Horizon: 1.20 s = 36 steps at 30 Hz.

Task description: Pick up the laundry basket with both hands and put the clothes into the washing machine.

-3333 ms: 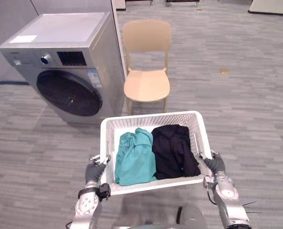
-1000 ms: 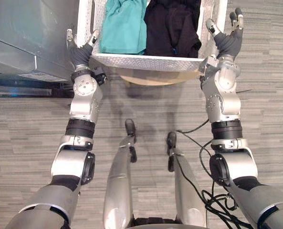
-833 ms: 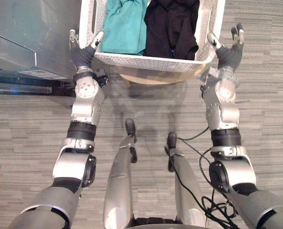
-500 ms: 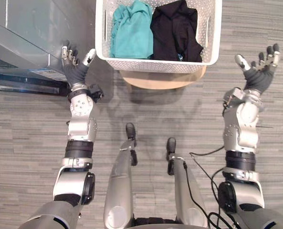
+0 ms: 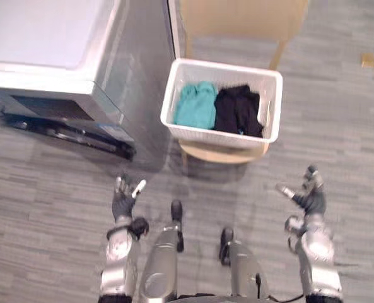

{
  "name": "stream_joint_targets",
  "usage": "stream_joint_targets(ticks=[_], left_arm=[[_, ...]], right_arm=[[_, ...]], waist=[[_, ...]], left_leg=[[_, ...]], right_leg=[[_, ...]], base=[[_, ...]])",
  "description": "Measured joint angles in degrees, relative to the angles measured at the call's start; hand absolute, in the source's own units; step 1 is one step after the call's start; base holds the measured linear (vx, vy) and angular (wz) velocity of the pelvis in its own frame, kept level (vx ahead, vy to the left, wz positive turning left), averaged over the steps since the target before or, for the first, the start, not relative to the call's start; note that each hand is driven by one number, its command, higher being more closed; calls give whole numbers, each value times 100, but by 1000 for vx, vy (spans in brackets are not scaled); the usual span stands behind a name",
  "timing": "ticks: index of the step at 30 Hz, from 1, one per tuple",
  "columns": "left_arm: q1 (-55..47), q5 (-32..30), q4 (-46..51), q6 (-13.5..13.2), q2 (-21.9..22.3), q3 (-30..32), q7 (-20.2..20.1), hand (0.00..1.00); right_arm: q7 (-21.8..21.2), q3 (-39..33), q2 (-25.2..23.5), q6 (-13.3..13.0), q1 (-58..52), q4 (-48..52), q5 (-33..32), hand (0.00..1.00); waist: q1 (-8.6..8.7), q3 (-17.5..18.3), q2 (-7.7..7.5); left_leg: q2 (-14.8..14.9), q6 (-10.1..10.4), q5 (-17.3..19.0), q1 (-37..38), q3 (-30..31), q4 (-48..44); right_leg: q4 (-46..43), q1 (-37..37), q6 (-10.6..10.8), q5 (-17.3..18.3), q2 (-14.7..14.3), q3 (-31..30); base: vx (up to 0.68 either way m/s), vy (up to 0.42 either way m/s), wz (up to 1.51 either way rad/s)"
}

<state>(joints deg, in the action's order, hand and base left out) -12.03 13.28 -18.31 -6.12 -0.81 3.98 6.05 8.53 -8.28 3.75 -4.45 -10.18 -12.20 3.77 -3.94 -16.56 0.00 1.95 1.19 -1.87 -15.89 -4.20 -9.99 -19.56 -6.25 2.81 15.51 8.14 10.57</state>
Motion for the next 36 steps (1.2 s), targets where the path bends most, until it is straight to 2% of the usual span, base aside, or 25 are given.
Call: stream_joint_targets(ticks=[3, 5, 7, 8, 9, 10, 11, 12, 14, 16, 17, 19, 20, 21, 22, 23, 24, 25, 26, 27, 28, 29, 30, 31, 36], left_arm=[[-2, -405, -1079, 73, -43, 51, -60, 0], [4, -539, -1488, 92, -74, 79, -60, 0], [65, -718, -1913, 98, -150, 79, 4, 0], [90, -737, -1950, 99, -166, 80, 39, 0], [114, -740, -1953, 99, -169, 90, 49, 0], [252, -751, -2021, 91, -137, 248, 61, 0], [334, -754, -2103, 89, -126, 313, 74, 0], [446, -783, -2272, 91, -127, 335, 156, 0], [452, -938, -2378, 88, -132, 336, 188, 0], [452, -1003, -2579, 88, -198, 338, 188, 0], [439, -1060, -2660, 86, -212, 334, 183, 0], [352, -1065, -2661, 66, -206, 319, 174, 0], [354, -1088, -2705, 68, -214, 296, 172, 0], [346, -1173, -2738, 72, -234, 245, 170, 0], [334, -1192, -2734, 72, -297, 184, 170, 0], [332, -1198, -2734, 72, -331, 132, 171, 0], [323, -1219, -2722, 66, -375, 80, 175, 0], [321, -1237, -2723, 66, -403, 68, 177, 0], [344, -1265, -2722, 63, -408, 55, 178, 0], [386, -1289, -2724, 62, -388, 26, 186, 0], [452, -1295, -2722, 58, -390, -89, 195, 0], [468, -1295, -2722, 53, -390, -124, 203, 0], [515, -1298, -2730, 40, -296, -192, 245, 0], [527, -1296, -2724, 26, -221, -193, 312, 0], [418, -1265, -2725, 16, -195, -212, 400, 0]], right_arm=[[-11, 165, -34, -21, 74, -748, 152, 0], [-13, 166, -35, -19, 171, -1149, 160, 0], [-13, 169, -33, -20, 307, -1553, 128, 0], [-13, 167, -32, -19, 339, -1597, 123, 0], [-12, 156, -20, -20, 338, -1601, 120, 0], [-10, 160, 33, -22, 378, -1723, 110, 0], [-10, 174, 39, -22, 400, -1770, 108, 0], [-10, 211, 139, -12, 470, -1905, 108, 0], [-23, 270, 249, 39, 636, -2084, 114, 0], [-55, 319, 197, 68, 683, -2041, 114, 0], [-126, 428, 199, 55, 722, -2021, 116, 0], [-243, 700, 213, 57, 874, -2080, 118, 0], [-280, 844, 219, 60, 938, -2080, 131, 0], [-345, 974, 217, 73, 994, -2078, 136, 0], [-381, 1134, 194, 75, 1003, -2077, 136, 0], [-389, 1189, 158, 76, 1003, -2078, 136, 0], [-390, 1303, 88, 76, 1032, -2070, 135, 0], [-401, 1365, 54, 76, 1041, -2044, 132, 0], [-434, 1415, -6, 68, 1045, -2010, 123, 0], [-454, 1453, -6, 72, 1046, -2021, 121, 0], [-458, 1539, -24, 78, 1034, -2022, 112, 0], [-454, 1558, -30, 78, 1042, -2022, 107, 0], [-448, 1636, 64, 82, 1125, -2034, 92, 0], [-447, 1751, 98, 82, 1239, -2030, 83, 0], [-418, 1875, -109, 70, 1374, -1679, 119, 0]], waist=[[11, 225, -2], [-7, 294, -13], [-5, 320, 9], [10, 331, 16], [38, 350, 48], [38, 385, 55], [37, 385, 52], [47, 404, 86], [139, 414, 104], [154, 421, 56], [148, 422, 54], [138, 427, 69], [157, 405, 109], [181, 396, 137], [197, 362, 174], [209, 352, 188], [291, 351, 190], [332, 349, 197], [364, 336, 218], [391, 330, 189], [411, 346, 135], [407, 348, 121], [446, 332, 229], [366, 345, 328], [173, 343, 332]], left_leg=[[-87, 3, 11, 216, 253, -6], [-136, 4, 7, 256, 385, -4], [-247, 26, -88, 160, 652, -1], [-254, -10, -163, 83, 571, 12], [-208, -65, -165, -58, 306, 61], [137, -340, 41, -157, -889, 50], [321, -430, 103, -192, -1474, -34], [675, -514, 156, -203, -2501, -226], [853, -610, 198, -117, -3378, -468], [670, -699, 267, -81, -3232, -620], [510, -662, 372, 20, -3037, -654], [346, -504, 770, 160, -2822, -703], [225, -427, 922, 305, -2752, -670], [107, -444, 940, 505, -2676, -507], [46, -440, 939, 690, -2551, -308], [0, -432, 933, 770, -2476, -161], [-67, -332, 865, 854, -2272, 98], [-111, -292, 840, 864, -2176, 198], [-147, -223, 797, 850, -2110, 283], [-220, -155, 747, 825, -1981, 239], [-362, -139, 711, 718, -1907, 19], [-408, -154, 721, 679, -1854, -43], [-455, -228, 767, 540, -1613, -263], [-454, -234, 763, 418, -1418, -299], [-465, -296, 396, 473, -916, 8]], right_leg=[[290, 458, 19, 10, 13, 266], [412, 639, 33, 2, 17, 436], [506, 856, 41, 1, 78, 900], [516, 862, 40, -3, 87, 1039], [544, 866, 28, -16, 95, 1228], [644, 865, 26, -74, 124, 1592], [678, 883, 33, -86, 169, 1729], [659, 896, 38, -88, 245, 1969], [492, 934, 120, -71, 413, 2243], [565, 1161, 275, -147, 521, 2420], [582, 1340, 339, -185, 626, 2533], [42, 1381, 479, -91, 871, 2542], [-855, 1200, 414, -112, 1201, 2463], [-1979, 732, -135, -418, 1488, 2011], [-2661, 261, -174, -356, 1389, 1286], [-2754, 79, -127, -269, 1244, 1022], [-2569, -217, -83, -64, 863, 575], [-2327, -336, -45, 25, 640, 322], [-1763, -492, 102, 101, 284, -228], [-1284, -514, 140, 79, 77, -564], [-851, -498, 176, 35, 92, -703], [-801, -498, 176, 34, 122, -668], [-832, -457, 168, 46, 197, -469], [-700, -420, 149, 56, 185, -265], [-214, -91, 75, 16, 60, 265]], base=[[80, -23, 41], [51, -26, 52], [76, -7, 87], [48, 16, 86], [-10, 19, 111], [0, 14, 116], [37, 29, 132], [82, 32, 87], [178, 126, 85], [169, 152, 63], [114, 136, 55], [97, 190, 39], [47, 188, 34], [67, 207, 44], [75, 165, 40], [86, 124, 51], [70, 84, 57], [100, 82, 80], [110, 25, 89], [189, -37, 143], [146, -57, 126], [163, -93, 150], [166, -88, 105], [191, -105, 100], [132, -126, 53]])
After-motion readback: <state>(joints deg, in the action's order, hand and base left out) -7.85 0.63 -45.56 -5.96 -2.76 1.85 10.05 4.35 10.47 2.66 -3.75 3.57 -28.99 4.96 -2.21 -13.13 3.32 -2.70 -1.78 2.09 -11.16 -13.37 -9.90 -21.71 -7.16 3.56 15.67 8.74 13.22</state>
